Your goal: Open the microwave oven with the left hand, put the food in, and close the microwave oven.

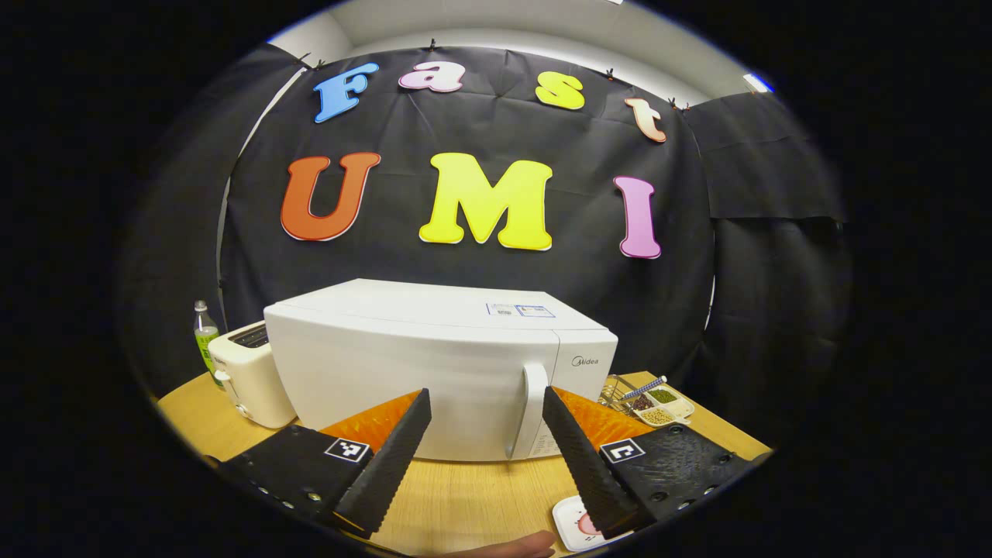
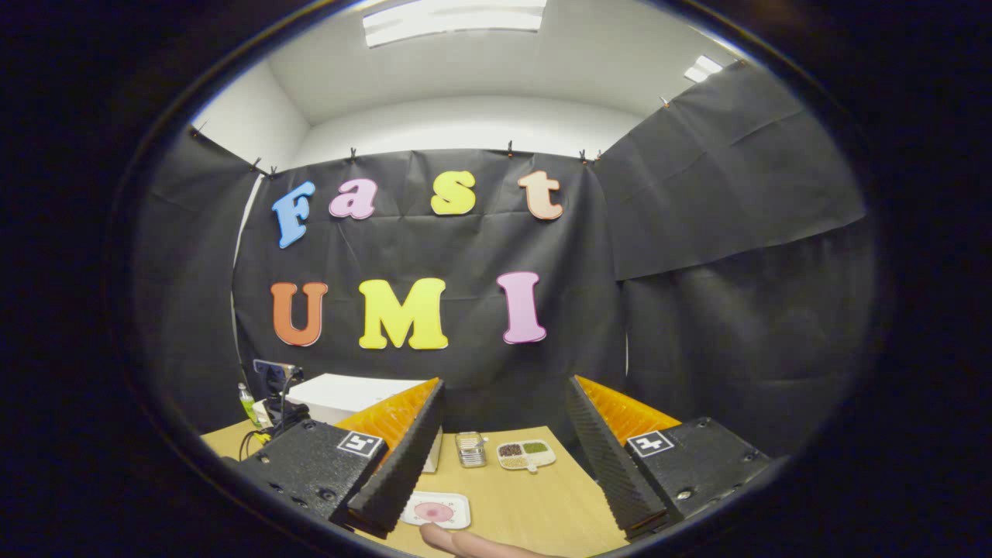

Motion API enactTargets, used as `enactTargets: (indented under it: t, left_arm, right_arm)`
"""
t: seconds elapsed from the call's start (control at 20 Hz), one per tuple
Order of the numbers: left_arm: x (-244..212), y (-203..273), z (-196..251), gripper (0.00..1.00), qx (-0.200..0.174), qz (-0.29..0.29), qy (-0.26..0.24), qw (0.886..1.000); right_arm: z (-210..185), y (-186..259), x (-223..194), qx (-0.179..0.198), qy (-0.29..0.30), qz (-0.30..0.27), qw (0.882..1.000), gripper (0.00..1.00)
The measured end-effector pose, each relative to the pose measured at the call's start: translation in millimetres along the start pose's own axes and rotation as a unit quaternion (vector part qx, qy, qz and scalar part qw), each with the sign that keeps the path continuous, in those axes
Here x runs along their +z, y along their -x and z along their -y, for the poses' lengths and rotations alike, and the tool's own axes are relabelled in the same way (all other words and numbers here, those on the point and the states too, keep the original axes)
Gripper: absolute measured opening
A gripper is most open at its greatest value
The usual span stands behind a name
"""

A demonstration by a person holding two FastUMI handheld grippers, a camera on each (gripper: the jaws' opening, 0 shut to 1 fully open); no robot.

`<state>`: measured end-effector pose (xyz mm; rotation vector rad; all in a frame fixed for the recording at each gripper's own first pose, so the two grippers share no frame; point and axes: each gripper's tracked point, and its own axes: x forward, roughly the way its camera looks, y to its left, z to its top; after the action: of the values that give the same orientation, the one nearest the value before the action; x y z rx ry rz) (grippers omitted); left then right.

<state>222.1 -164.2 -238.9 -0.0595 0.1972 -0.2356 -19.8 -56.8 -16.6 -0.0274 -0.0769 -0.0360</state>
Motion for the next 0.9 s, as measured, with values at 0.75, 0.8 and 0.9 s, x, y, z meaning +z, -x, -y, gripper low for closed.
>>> enactTargets:
  t: [0.75,0.8,0.9]
  left_arm:
    - [-58.9,-77.1,26.0,0.92,0.023,-0.019,-0.027,0.999]
    - [-59.1,-79.4,23.3,0.92,0.031,-0.020,-0.028,0.999]
    - [-66.0,-83.4,17.6,0.92,0.044,-0.031,-0.023,0.998]
  right_arm:
    - [32.9,-26.4,-37.3,0.010,0.001,-0.023,1.000,0.99]
    - [34.4,-27.9,-40.6,0.010,0.000,-0.025,1.000,0.99]
    - [37.7,-30.1,-44.5,0.009,-0.003,-0.029,1.000,0.99]
